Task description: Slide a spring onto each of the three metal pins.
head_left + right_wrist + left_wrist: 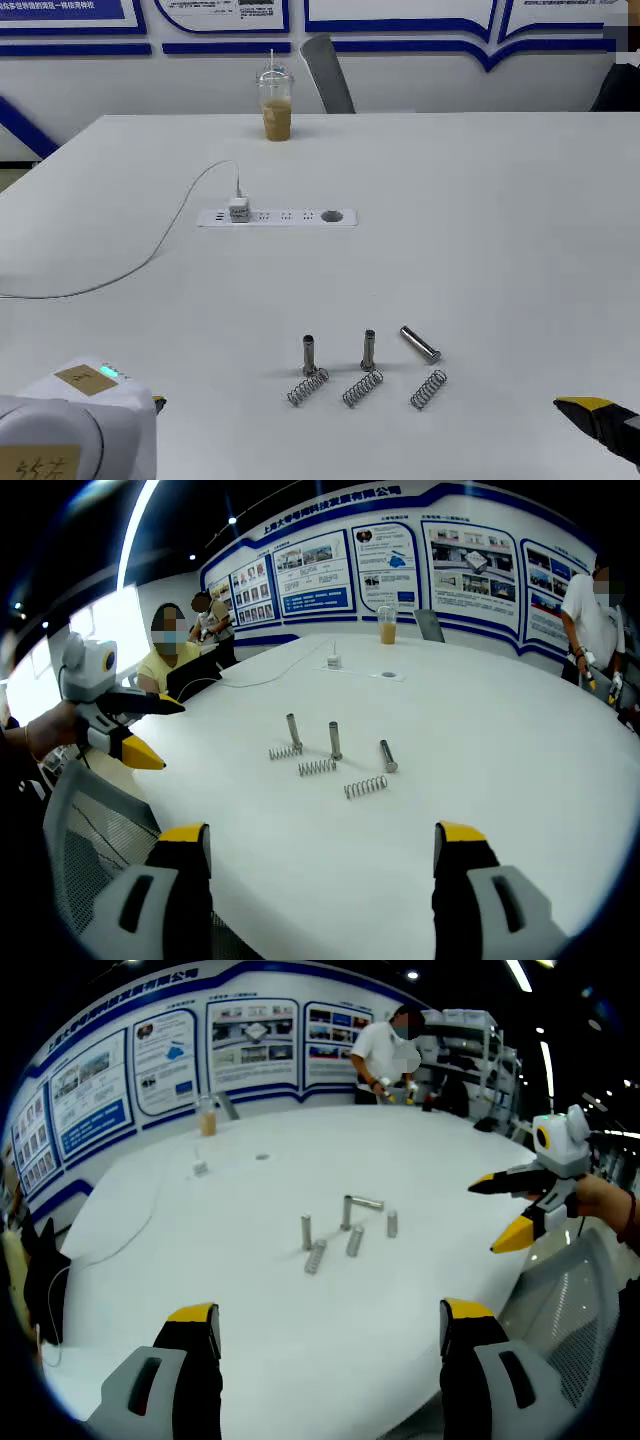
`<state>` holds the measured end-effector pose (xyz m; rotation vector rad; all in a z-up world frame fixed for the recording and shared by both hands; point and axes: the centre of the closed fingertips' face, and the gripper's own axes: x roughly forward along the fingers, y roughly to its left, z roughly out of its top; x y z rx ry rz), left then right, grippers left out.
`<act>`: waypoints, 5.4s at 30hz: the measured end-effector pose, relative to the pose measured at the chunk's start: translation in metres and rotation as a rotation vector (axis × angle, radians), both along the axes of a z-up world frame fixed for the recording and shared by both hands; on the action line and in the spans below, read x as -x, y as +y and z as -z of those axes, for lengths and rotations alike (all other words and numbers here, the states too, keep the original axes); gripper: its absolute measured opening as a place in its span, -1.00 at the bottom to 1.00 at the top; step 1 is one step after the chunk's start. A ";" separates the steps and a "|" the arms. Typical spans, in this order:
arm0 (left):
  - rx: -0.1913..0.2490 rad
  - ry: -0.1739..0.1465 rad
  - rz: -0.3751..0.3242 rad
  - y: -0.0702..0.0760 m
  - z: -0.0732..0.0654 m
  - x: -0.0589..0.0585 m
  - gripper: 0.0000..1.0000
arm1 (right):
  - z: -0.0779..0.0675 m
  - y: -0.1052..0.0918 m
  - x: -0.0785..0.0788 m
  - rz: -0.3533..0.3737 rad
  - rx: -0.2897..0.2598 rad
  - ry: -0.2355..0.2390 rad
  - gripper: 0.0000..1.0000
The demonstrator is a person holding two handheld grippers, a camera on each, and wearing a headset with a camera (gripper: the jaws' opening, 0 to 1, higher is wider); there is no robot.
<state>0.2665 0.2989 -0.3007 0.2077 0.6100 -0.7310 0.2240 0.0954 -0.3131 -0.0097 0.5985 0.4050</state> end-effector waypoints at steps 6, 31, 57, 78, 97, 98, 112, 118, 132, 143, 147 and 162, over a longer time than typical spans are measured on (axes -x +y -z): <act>-0.001 -0.003 0.000 0.000 0.000 0.001 0.84 | -0.001 -0.001 0.000 0.008 -0.010 -0.005 0.87; -0.006 -0.010 0.002 0.003 0.000 -0.001 0.84 | -0.003 -0.002 0.001 0.016 -0.018 -0.005 0.86; 0.016 -0.013 -0.005 -0.002 -0.001 -0.005 0.81 | 0.003 -0.012 -0.033 0.001 0.024 -0.008 0.69; 0.019 -0.008 -0.010 -0.002 0.004 -0.005 0.78 | 0.003 -0.024 -0.092 -0.027 0.066 -0.040 0.43; 0.017 -0.016 0.000 -0.007 0.008 -0.006 0.72 | 0.019 -0.031 -0.140 0.027 0.029 -0.032 -0.03; 0.018 -0.020 0.002 -0.008 0.008 -0.006 0.71 | 0.020 -0.029 -0.143 0.025 0.027 -0.035 -0.04; 0.024 -0.011 0.004 -0.011 0.016 -0.006 0.65 | 0.041 -0.016 -0.171 -0.019 0.028 -0.031 -0.30; 0.017 -0.004 0.014 -0.013 0.019 -0.005 0.63 | 0.057 -0.009 -0.180 -0.041 0.037 0.000 -0.39; -0.001 0.005 0.021 -0.013 0.023 -0.004 0.61 | 0.076 -0.008 -0.195 -0.016 0.041 0.034 -0.61; -0.013 0.002 0.009 -0.006 0.024 -0.006 0.61 | 0.086 -0.006 -0.191 -0.005 0.054 0.081 -0.73; -0.019 0.004 0.000 -0.002 0.024 -0.007 0.61 | 0.086 -0.005 -0.194 -0.013 0.072 0.071 -0.81; 0.029 -0.037 -0.037 0.001 0.010 -0.016 0.64 | 0.076 -0.011 -0.195 0.070 0.005 0.112 -0.83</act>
